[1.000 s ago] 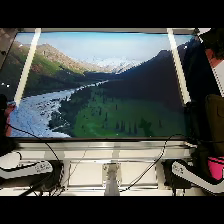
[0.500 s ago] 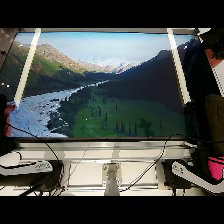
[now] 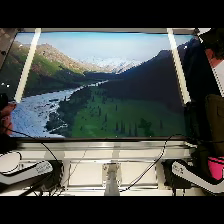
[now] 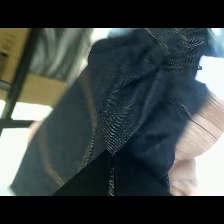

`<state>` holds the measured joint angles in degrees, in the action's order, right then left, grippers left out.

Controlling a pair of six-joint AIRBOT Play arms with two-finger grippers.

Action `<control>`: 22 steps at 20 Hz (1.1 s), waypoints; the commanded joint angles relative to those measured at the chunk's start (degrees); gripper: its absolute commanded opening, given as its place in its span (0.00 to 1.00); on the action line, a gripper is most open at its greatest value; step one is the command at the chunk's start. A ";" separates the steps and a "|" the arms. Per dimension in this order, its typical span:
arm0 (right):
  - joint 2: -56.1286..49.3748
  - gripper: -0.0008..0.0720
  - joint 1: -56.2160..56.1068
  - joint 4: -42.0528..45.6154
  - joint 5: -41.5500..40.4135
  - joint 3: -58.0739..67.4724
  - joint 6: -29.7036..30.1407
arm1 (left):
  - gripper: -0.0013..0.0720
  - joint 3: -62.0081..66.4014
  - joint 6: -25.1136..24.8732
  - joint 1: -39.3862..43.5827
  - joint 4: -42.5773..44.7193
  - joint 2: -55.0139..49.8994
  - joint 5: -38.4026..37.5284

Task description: Fold the clothes and pants, and hang the long-sleeved shirts on hangers.

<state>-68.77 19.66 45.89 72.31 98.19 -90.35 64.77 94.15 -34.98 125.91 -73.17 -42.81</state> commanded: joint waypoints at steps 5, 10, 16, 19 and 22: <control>-0.11 0.04 -0.07 0.44 0.52 0.00 -0.02 | 0.03 0.07 6.71 0.00 0.07 22.49 12.26; -0.15 0.04 -0.07 2.21 1.33 0.00 -0.02 | 0.03 0.07 19.47 0.37 -2.75 31.50 30.42; -0.22 0.04 -0.07 2.75 -3.56 0.00 -0.02 | 0.03 0.04 22.67 16.65 -14.38 32.83 33.64; -0.22 0.04 -0.07 2.99 -4.46 0.00 -0.02 | 0.03 0.04 22.67 31.58 -14.99 31.12 34.49; -0.22 0.04 -0.07 5.68 -4.39 0.00 -0.02 | 0.03 0.04 22.43 45.38 -14.95 27.85 38.86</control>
<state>-68.97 19.64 49.58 68.64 98.19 -90.35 64.77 116.46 -1.69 112.16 -43.16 -7.73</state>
